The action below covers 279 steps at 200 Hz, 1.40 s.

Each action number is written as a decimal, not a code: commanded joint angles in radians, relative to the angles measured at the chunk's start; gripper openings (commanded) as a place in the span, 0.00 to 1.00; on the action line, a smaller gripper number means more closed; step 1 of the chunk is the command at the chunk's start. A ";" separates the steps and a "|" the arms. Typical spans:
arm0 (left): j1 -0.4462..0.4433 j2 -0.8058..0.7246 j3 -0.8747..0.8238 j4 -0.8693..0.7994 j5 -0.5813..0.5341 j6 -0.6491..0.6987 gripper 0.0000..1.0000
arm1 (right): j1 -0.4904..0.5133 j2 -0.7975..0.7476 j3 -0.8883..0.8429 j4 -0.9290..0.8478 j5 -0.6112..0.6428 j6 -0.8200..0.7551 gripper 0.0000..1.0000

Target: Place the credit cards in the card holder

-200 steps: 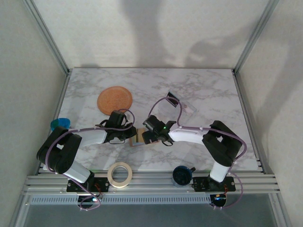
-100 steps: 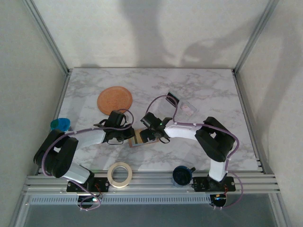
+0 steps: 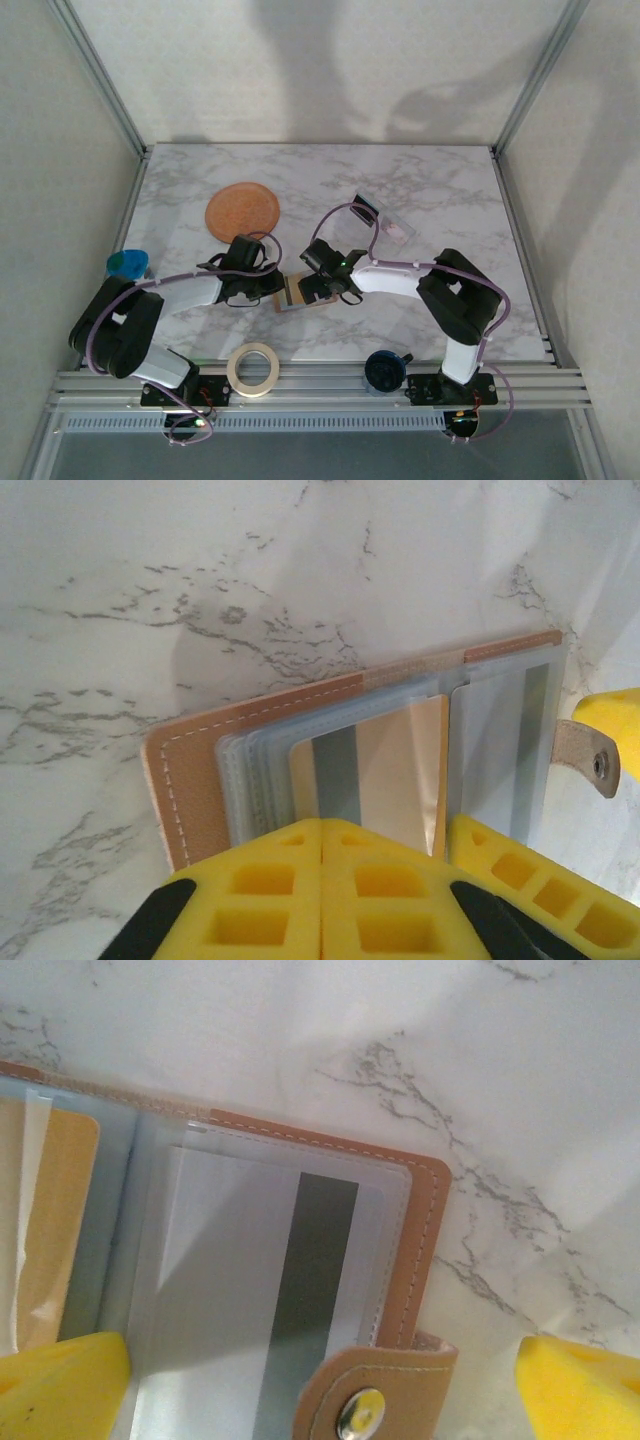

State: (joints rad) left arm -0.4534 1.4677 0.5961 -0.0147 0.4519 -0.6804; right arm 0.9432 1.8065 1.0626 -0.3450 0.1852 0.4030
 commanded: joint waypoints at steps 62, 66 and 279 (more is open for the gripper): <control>0.026 -0.180 -0.016 -0.077 -0.035 -0.028 0.26 | -0.034 -0.115 0.114 -0.221 -0.050 -0.067 0.99; 0.028 -0.183 -0.022 -0.073 -0.032 -0.033 0.27 | -0.038 -0.120 0.118 -0.235 -0.061 -0.076 0.99; 0.216 -0.309 -0.189 -0.017 0.117 -0.007 0.47 | -0.004 0.072 0.202 -0.024 -0.508 0.039 0.67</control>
State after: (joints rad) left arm -0.2440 1.1549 0.4217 -0.0532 0.4934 -0.7200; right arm 0.9504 1.8492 1.2495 -0.4294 -0.2897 0.4129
